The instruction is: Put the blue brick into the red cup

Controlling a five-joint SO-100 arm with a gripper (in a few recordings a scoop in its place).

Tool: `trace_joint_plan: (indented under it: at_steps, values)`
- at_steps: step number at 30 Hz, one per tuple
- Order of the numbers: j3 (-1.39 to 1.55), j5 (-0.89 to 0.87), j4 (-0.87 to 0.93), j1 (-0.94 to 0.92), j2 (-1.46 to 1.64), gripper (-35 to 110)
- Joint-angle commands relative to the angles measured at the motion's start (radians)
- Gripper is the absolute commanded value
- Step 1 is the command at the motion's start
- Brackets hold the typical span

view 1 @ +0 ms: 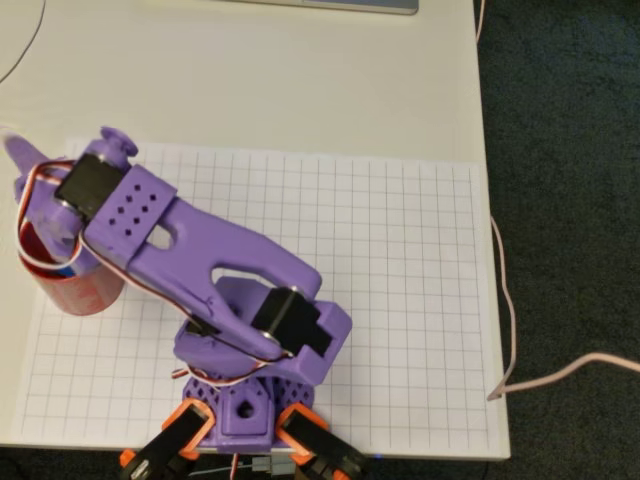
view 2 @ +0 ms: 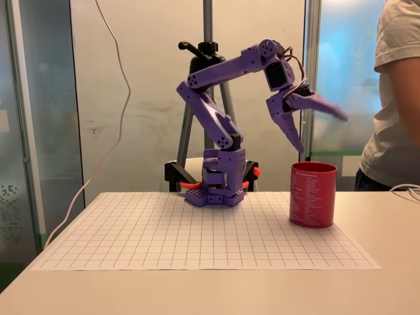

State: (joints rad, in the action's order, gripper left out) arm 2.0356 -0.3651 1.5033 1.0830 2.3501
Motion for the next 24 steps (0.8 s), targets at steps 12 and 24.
trace_joint_plan:
  at_steps: [12, 24]
  values:
    - [0.028, 0.069, -0.098, -0.040, 0.034, 0]
    - [0.038, 0.232, -0.638, -0.876, 0.014, 0]
